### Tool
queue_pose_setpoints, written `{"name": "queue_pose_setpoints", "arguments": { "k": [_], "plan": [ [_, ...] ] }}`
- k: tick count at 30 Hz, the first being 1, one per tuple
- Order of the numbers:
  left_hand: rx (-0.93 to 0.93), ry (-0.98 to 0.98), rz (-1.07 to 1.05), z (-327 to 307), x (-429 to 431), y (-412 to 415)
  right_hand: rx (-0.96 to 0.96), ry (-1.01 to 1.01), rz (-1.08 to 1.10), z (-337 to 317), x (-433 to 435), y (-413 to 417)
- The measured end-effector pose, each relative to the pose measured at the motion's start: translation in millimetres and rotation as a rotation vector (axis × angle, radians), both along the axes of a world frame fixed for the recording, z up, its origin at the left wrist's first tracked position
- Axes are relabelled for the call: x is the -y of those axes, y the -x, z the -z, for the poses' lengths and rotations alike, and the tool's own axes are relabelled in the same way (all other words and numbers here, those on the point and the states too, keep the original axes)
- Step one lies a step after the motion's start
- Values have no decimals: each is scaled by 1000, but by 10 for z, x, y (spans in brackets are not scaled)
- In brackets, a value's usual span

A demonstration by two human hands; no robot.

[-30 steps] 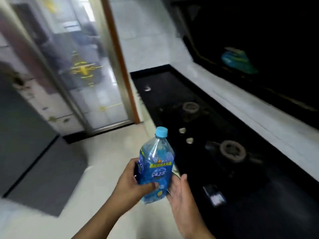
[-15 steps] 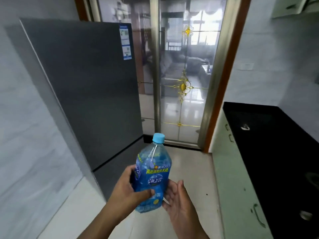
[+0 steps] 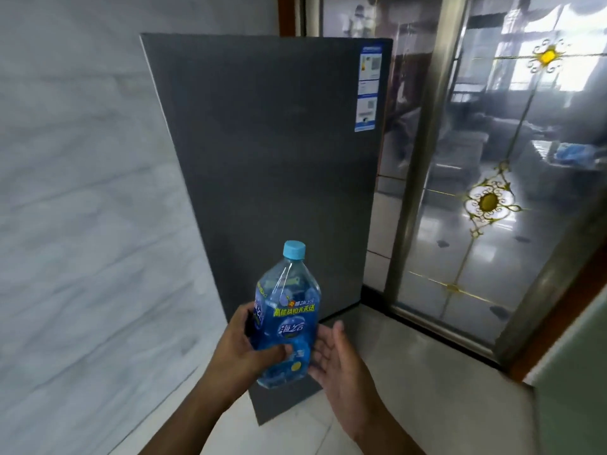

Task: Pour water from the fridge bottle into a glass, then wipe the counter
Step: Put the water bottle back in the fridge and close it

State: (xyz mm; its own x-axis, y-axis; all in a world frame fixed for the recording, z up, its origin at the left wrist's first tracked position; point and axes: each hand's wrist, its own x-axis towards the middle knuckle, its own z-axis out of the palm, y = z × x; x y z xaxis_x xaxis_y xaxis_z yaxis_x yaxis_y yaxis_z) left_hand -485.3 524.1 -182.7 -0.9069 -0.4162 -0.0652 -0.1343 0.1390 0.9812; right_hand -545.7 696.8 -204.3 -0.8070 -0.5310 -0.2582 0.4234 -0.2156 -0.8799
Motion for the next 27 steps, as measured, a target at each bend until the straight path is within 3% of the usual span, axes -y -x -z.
{"name": "queue_pose_setpoints", "arguments": {
  "k": [6, 12, 19, 27],
  "plan": [
    [-6, 15, -303, -123, 403, 375, 10, 3, -301, -94, 696, 856],
    [1, 11, -515, -144, 848, 343, -11, -30, -505, -181, 1424, 1115],
    [4, 16, -492, -138, 1561, 325, -115, -140, -508, -230, 2168, 1124],
    [-8, 91, -310, -125, 2569, 407, -180, -239, -275, -366, 3011, 903]
  ]
}}
